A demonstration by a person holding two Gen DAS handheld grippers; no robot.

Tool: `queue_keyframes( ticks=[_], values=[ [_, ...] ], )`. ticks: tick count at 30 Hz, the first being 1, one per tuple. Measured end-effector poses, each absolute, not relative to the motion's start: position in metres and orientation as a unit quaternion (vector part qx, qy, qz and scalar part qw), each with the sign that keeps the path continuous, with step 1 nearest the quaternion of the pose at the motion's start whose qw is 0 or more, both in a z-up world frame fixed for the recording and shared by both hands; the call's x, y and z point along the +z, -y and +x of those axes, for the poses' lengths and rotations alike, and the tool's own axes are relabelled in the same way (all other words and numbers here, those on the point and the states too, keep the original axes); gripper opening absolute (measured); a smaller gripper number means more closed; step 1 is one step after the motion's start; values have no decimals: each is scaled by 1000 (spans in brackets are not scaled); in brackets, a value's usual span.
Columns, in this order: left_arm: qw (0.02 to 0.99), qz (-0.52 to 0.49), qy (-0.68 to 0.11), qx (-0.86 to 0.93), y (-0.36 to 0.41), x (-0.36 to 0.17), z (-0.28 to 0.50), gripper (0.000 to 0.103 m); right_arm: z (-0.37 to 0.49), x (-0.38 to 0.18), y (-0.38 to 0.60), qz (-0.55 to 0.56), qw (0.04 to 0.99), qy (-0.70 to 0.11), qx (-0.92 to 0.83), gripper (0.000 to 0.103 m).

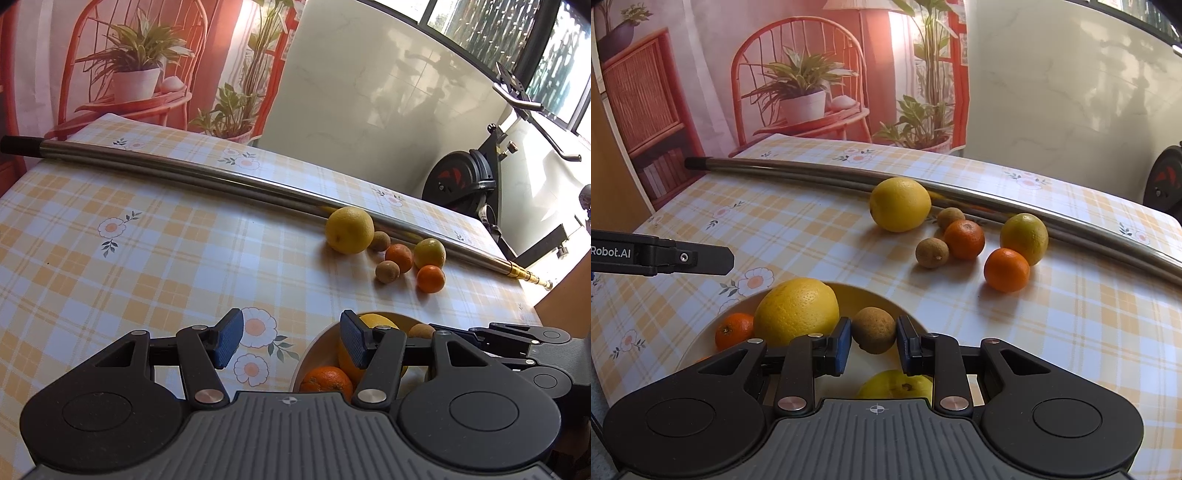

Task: Organize fruits
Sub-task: 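Lower the grapefruit into the plate and open the left tool while the right tool releases the kiwi, then grasp an orange with the right tool while the left tool returns to the fruits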

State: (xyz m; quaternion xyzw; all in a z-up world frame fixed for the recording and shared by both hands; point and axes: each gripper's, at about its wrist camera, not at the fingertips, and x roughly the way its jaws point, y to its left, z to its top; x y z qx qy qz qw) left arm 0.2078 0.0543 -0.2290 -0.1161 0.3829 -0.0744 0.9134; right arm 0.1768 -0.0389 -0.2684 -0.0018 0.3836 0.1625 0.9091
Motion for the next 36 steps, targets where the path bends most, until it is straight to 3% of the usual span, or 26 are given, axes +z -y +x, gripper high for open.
queue_keyframes(
  ticks=[36],
  values=[
    [917, -114, -378, -50, -61, -225, 216, 61, 184, -255, 93, 20, 936, -337, 99, 25]
  ],
)
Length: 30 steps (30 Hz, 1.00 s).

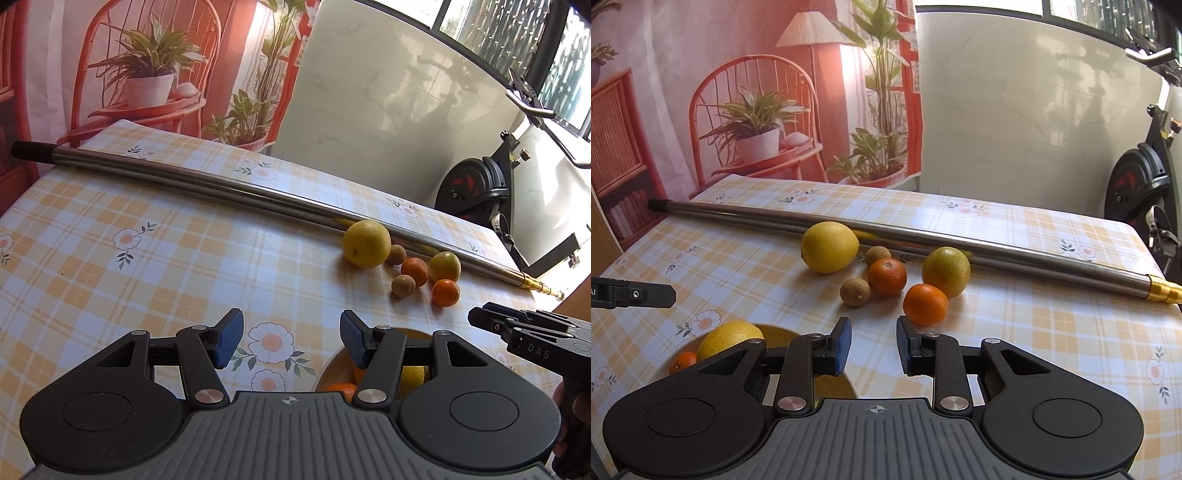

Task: Organize fruits
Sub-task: 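Grasp an orange with the right tool while the left tool returns to the fruits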

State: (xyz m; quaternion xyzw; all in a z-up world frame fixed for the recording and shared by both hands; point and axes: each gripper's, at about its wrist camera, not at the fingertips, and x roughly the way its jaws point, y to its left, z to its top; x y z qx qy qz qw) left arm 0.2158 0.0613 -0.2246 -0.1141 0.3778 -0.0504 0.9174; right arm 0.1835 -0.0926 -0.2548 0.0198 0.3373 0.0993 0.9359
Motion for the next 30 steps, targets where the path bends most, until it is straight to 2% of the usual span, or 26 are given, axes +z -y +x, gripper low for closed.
queue_keyframes(
  ticks=[16, 18, 25, 30],
  values=[
    [939, -96, -328, -26, -77, -186, 255, 61, 209, -269, 116, 34, 943, -326, 66, 26],
    [942, -92, -320, -22, -80, -181, 260, 61, 213, -271, 120, 46, 942, -326, 64, 30],
    [951, -85, -296, 3, -89, -166, 279, 61, 226, -282, 121, 60, 941, -327, 59, 31],
    [955, -87, -284, 20, -94, -161, 292, 65, 235, -290, 117, 66, 939, -332, 61, 38]
  ],
)
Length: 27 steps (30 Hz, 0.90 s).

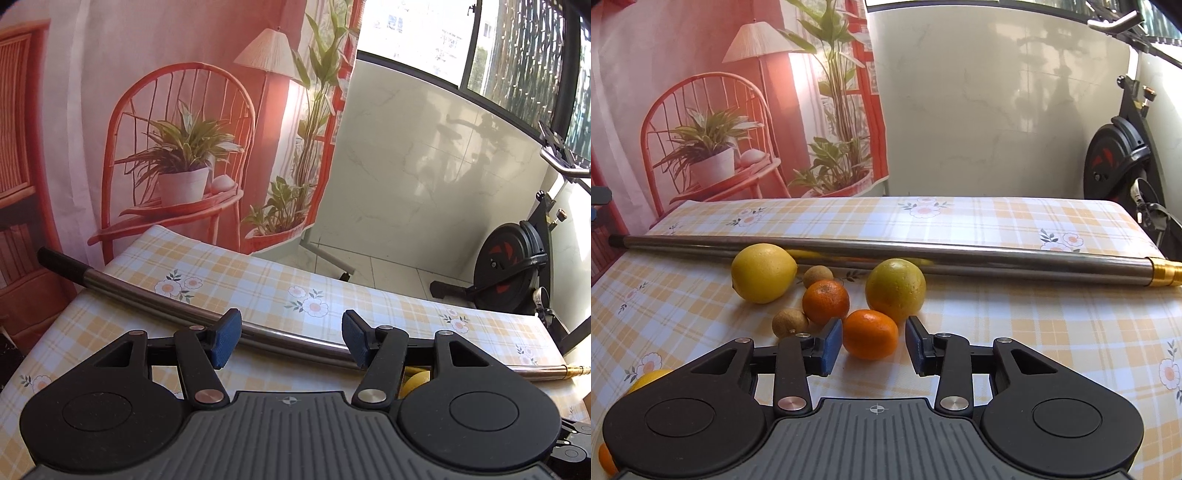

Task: Organize fruits
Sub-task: 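Grasp an orange with the right tool while the left tool returns to the fruits, then grasp another large yellow grapefruit with the left tool while the right tool holds the orange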

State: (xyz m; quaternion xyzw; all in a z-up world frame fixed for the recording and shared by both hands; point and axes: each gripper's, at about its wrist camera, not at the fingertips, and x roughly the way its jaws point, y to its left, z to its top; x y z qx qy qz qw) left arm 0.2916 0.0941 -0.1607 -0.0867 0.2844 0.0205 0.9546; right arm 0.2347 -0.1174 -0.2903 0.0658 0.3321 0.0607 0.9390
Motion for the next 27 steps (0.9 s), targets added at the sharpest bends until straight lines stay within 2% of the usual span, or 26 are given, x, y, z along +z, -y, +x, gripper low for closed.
queue_keyframes(
  ticks=[3, 7, 13, 16, 27],
  values=[
    [952, -84, -293, 16, -91, -166, 296, 68, 240, -295, 115, 67, 938, -334, 58, 43],
    [948, -76, -309, 4, -82, -177, 299, 68, 246, -301, 115, 77, 936, -339, 52, 43],
    [944, -67, -324, -15, -72, -188, 304, 68, 251, -309, 115, 85, 932, -349, 56, 43],
    [942, -61, -329, -24, -65, -192, 304, 68, 251, -312, 115, 84, 932, -348, 56, 36],
    [929, -47, -361, -72, -39, -214, 312, 71, 221, -311, 125, 57, 946, -317, 27, 35]
  ],
)
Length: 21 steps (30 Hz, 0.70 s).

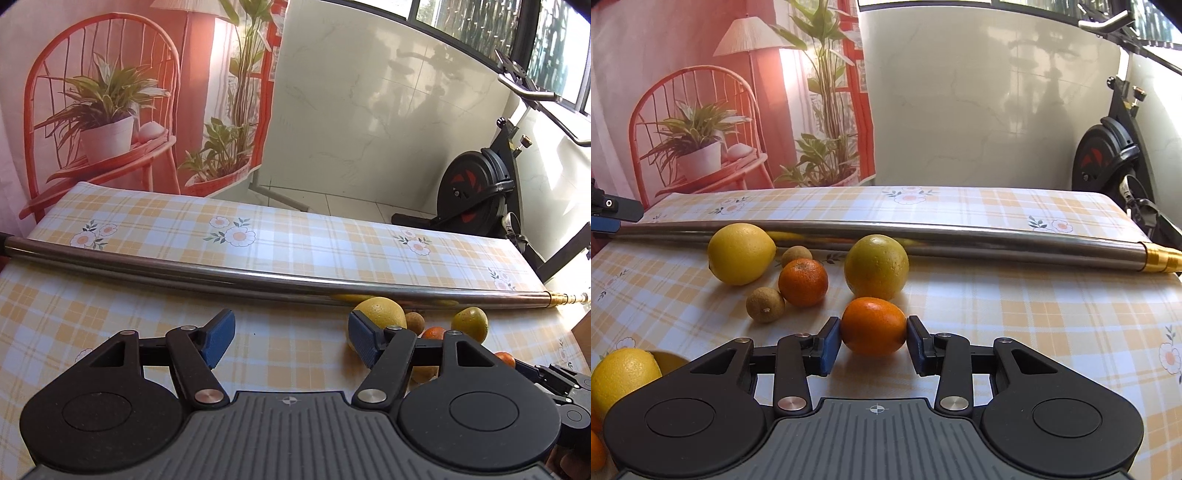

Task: Organize fruits
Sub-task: 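Grasp another large yellow grapefruit with the left tool while the right tool holds the orange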

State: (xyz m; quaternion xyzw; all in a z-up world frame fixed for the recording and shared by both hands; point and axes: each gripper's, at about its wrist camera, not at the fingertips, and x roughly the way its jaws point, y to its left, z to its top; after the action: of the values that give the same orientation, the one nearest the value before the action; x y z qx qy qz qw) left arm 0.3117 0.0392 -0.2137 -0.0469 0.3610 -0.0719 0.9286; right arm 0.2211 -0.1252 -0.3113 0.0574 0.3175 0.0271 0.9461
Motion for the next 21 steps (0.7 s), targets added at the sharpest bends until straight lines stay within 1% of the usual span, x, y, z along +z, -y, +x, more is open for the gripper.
queue_keyframes(
  ticks=[11, 21],
  values=[
    [914, -59, -383, -123, -7, -228, 339, 72, 208, -319, 141, 81, 945, -316, 4, 35],
    [896, -53, -419, -138, 12, -258, 369, 72, 204, -321, 143, 85, 947, -309, 8, 35]
  ],
)
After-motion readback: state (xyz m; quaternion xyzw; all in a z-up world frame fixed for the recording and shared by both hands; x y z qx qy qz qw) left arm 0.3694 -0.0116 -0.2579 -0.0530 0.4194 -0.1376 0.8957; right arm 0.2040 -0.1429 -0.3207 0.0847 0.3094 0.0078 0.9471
